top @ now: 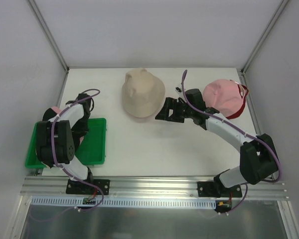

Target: Stack the hats

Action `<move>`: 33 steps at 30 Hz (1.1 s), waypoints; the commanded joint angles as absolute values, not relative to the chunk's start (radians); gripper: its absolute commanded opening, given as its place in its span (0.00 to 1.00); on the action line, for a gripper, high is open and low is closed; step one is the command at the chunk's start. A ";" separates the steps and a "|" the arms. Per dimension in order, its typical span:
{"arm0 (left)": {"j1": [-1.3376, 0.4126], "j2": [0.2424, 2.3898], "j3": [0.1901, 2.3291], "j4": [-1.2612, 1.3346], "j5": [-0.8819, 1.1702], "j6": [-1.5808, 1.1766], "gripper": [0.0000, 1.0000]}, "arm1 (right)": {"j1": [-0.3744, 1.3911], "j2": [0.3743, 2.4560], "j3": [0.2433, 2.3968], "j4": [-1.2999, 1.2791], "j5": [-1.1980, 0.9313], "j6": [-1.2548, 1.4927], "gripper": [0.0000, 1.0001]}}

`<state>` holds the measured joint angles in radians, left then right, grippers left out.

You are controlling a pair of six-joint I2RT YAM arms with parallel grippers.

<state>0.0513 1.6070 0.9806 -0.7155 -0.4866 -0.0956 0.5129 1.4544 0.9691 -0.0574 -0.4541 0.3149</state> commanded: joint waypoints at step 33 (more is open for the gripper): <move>-0.023 1.214 1.419 -1.201 -0.485 -0.261 0.00 | 0.551 1.465 1.163 -0.184 -0.436 0.298 0.93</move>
<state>0.0051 1.2778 1.3685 -1.1492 -0.5083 -0.2440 0.5312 1.4738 1.0966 -0.1493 -0.4480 0.3172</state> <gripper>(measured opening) 0.020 0.930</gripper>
